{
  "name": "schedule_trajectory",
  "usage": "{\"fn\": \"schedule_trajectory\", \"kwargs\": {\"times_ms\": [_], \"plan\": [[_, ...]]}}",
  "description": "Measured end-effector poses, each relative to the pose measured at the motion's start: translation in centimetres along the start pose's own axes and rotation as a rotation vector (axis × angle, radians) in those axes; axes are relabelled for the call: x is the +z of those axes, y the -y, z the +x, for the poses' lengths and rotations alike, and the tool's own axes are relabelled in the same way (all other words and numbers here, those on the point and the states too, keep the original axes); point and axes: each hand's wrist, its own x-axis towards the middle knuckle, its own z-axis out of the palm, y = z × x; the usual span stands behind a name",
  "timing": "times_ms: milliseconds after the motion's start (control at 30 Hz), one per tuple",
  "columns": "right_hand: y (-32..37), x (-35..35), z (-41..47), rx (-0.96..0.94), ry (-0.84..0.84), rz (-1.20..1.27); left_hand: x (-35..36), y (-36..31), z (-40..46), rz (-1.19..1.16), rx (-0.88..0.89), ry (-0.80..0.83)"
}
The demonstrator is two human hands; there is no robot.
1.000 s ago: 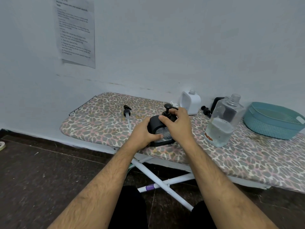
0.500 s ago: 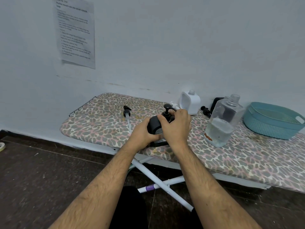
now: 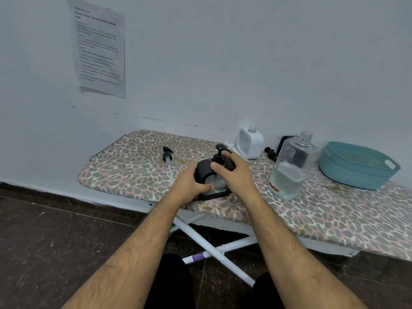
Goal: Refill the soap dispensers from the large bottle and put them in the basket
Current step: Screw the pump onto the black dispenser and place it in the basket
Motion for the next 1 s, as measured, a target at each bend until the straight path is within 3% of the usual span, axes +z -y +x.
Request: {"fn": "schedule_trajectory", "kwargs": {"times_ms": [267, 733, 1000], "plan": [[-3.0, -3.6, -0.7, 0.076, 0.289, 0.098, -0.3, -0.1, -0.3, -0.014, -0.045, 0.052], [0.6, -10.9, -2.6, 0.081, 0.278, 0.135, 0.2, -4.6, -2.1, -0.254, -0.024, 0.176], [3.9, -18.7, -5.0, 0.052, 0.185, 0.076, 5.8, -10.1, -1.8, -0.321, 0.092, 0.227]]}}
